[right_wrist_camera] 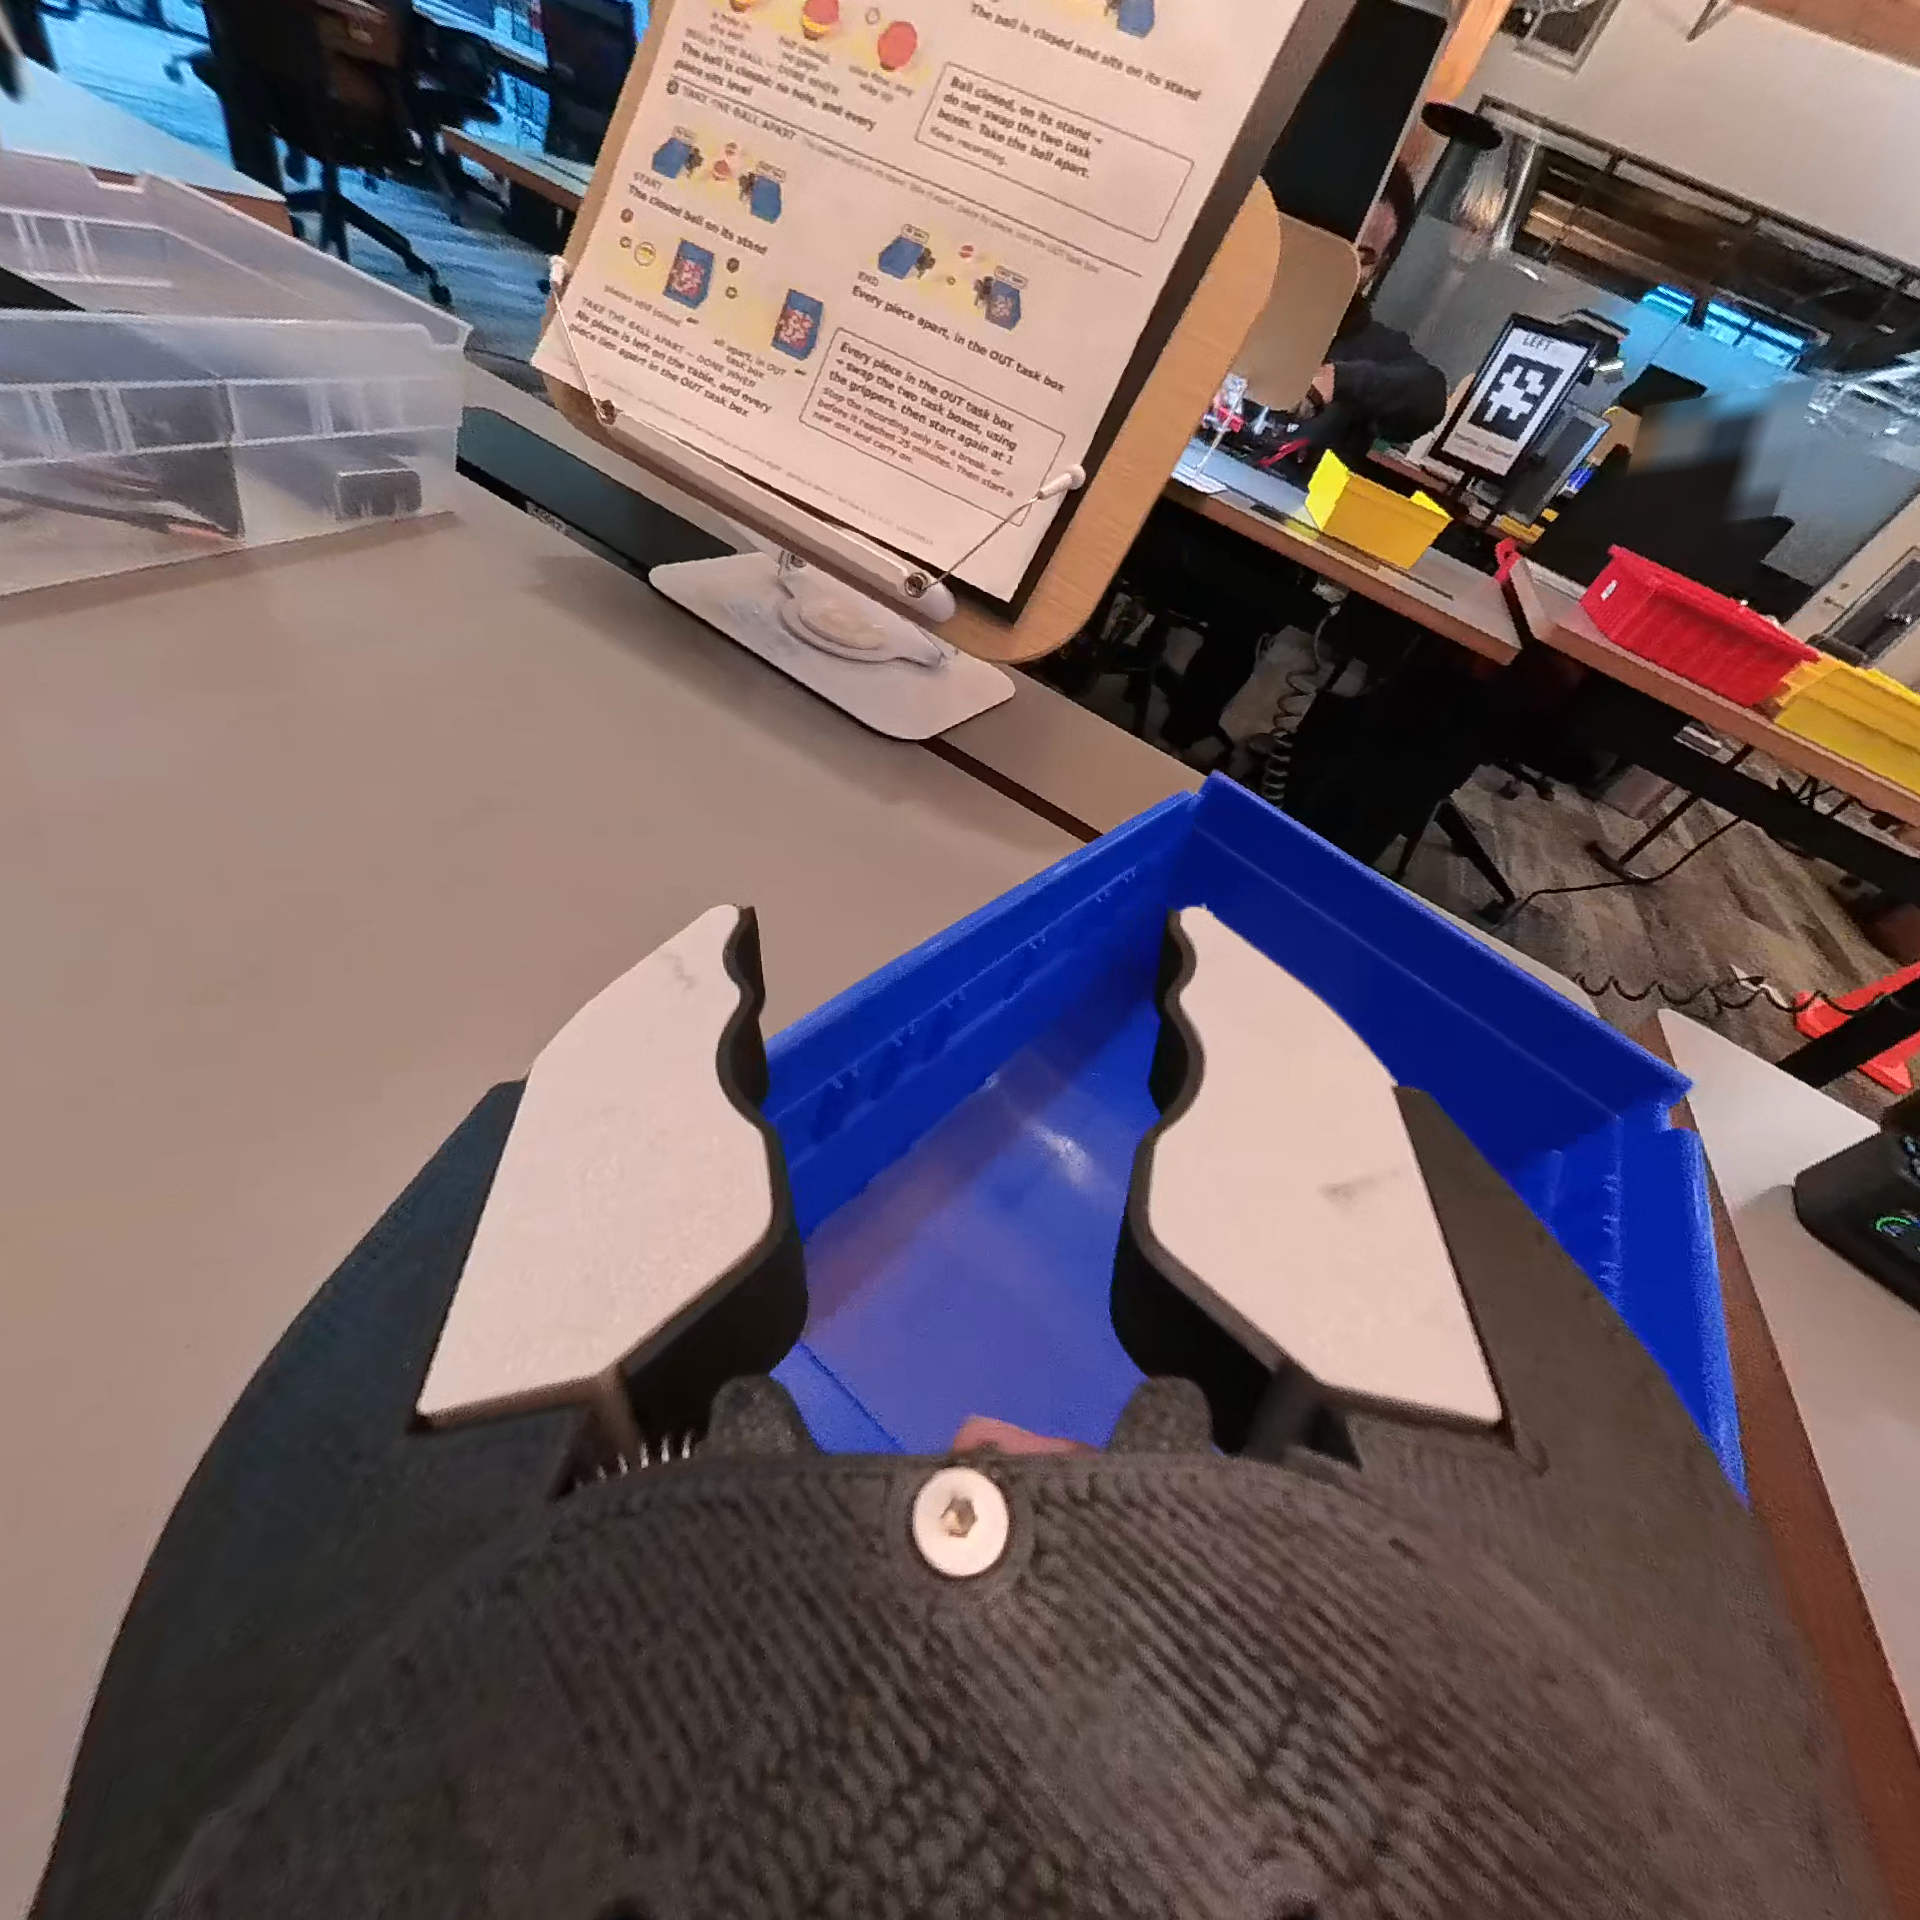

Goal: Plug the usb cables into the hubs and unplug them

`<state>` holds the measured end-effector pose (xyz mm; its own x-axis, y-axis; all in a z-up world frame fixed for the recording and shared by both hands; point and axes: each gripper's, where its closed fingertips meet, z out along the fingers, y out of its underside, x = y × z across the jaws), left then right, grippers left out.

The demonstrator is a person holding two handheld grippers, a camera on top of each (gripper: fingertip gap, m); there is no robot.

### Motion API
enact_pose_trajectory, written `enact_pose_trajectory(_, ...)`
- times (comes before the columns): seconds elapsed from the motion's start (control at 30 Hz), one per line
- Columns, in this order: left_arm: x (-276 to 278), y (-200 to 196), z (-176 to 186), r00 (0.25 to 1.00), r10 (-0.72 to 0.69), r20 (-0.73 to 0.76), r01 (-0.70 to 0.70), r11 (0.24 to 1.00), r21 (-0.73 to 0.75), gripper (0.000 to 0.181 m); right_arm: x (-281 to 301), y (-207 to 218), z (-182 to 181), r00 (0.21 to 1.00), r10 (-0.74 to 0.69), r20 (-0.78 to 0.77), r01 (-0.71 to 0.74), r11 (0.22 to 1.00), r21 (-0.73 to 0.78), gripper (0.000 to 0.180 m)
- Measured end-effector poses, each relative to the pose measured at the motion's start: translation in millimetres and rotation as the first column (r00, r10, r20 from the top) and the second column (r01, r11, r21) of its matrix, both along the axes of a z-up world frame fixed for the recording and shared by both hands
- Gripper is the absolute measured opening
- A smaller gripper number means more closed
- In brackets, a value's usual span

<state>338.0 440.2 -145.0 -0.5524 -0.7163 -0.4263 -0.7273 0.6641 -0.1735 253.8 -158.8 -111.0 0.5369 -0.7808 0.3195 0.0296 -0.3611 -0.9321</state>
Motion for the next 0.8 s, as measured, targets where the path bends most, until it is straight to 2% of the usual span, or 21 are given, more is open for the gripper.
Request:
enact_pose_trajectory(0.03,9.6,3.4,-12.7,0.999,-0.030,-0.034,0.031,0.999,0.030,0.040,0.6,-1.2,-1.8,1.000,0.003,-0.001,-0.003,1.000,-0.008,0.073)
enact_pose_trajectory(0.17,34.9,10.8,-60.5,0.981,-0.145,-0.131,0.158,0.982,0.100,0.049,2.5,-4.9,-12.3,1.000,0.027,0.002,-0.027,0.995,-0.092,0.073)
enact_pose_trajectory(0.33,59.4,25.7,-80.9,0.977,-0.163,-0.140,0.187,0.966,0.178,0.044,3.9,-2.1,-20.8,0.998,0.062,0.003,-0.061,0.989,-0.134,0.074)
enact_pose_trajectory(0.47,52.5,35.8,-88.2,0.953,-0.097,-0.288,0.168,0.957,0.236,0.038,6.4,1.0,-28.9,0.997,0.076,0.000,-0.075,0.984,-0.163,0.074)
enact_pose_trajectory(0.53,37.6,29.8,-87.8,0.918,-0.012,-0.397,0.095,0.977,0.190,0.041,6.9,1.4,-29.0,0.996,0.085,-0.001,-0.084,0.987,-0.135,0.073)
enact_pose_trajectory(0.57,33.9,24.4,-85.5,0.905,-0.026,-0.425,0.107,0.980,0.167,0.038,7.4,0.5,-29.3,0.996,0.085,-0.006,-0.085,0.988,-0.125,0.074)
enact_pose_trajectory(0.67,18.9,13.8,-79.4,0.829,-0.201,-0.522,0.320,0.936,0.147,0.036,9.1,-4.2,-27.2,0.997,0.076,0.000,-0.076,0.991,-0.109,0.073)
enact_pose_trajectory(0.8,9.3,25.1,-82.3,0.714,-0.329,-0.619,0.565,0.792,0.231,0.038,10.3,-7.6,-29.0,0.997,0.075,0.000,-0.075,0.990,-0.116,0.073)
